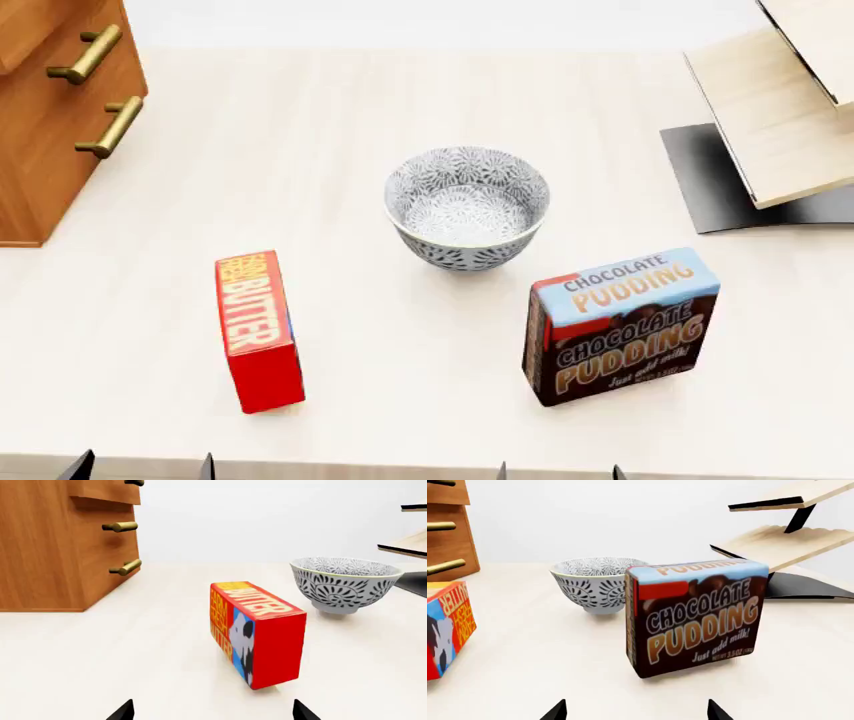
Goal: Close the top drawer of the cabinet and put the bowl on top of it.
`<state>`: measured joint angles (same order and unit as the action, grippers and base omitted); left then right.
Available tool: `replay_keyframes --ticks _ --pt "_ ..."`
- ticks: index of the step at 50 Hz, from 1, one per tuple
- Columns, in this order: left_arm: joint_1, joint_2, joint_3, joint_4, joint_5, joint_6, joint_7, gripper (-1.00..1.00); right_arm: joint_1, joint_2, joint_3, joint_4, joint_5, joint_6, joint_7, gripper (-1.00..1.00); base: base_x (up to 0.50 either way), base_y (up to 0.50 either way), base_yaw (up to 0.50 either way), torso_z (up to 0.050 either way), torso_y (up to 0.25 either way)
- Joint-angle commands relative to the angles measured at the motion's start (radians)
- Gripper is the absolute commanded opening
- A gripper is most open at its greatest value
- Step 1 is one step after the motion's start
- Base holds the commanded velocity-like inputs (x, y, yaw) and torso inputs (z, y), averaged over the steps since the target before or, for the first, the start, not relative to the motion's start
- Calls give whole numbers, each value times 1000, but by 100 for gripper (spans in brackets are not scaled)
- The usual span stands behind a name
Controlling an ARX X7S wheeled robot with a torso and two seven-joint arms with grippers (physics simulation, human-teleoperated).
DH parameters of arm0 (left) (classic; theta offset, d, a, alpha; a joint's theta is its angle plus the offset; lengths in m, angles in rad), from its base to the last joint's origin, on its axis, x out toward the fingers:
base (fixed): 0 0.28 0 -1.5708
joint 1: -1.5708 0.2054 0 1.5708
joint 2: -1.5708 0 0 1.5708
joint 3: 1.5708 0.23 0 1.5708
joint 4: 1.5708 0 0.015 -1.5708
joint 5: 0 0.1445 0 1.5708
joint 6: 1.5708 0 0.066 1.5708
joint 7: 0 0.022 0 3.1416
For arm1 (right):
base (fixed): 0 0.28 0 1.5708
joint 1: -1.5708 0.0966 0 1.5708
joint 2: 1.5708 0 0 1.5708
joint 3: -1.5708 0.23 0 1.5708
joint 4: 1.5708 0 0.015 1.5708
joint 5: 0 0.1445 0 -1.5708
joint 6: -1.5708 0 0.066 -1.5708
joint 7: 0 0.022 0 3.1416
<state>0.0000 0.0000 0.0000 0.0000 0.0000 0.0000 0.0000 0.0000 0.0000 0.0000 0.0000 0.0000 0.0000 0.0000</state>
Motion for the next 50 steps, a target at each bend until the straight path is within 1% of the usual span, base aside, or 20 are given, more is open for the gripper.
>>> replay_keyframes --ticks 1,10,29,36,37,38,50 --pt "0 -16 18 0 -17 1 -17 100 -2 16 -19 -5 23 2 14 100 0 0 0 0 0" --pt "-1 -42 52 -1 -40 1 -53 100 -4 43 -50 5 51 -13 43 100 0 0 0 0 0" --pt "-6 -73 87 -5 -68 5 -90 100 4 71 -87 20 75 -23 80 100 0 0 0 0 0" --pt "-12 -81 99 -7 -55 -13 -116 100 10 76 -93 20 59 10 120 100 0 0 0 0 0" --pt "37 -2 83 43 42 31 -125 100 36 1 -150 22 -25 142 150 100 0 0 0 0 0" --pt "-2 -53 77 -3 -5 -8 -52 100 4 74 -88 -1 86 -4 101 100 0 0 0 0 0" --pt "-3 -70 94 -7 -24 -13 -77 100 6 86 -103 26 98 -26 115 100 0 0 0 0 0"
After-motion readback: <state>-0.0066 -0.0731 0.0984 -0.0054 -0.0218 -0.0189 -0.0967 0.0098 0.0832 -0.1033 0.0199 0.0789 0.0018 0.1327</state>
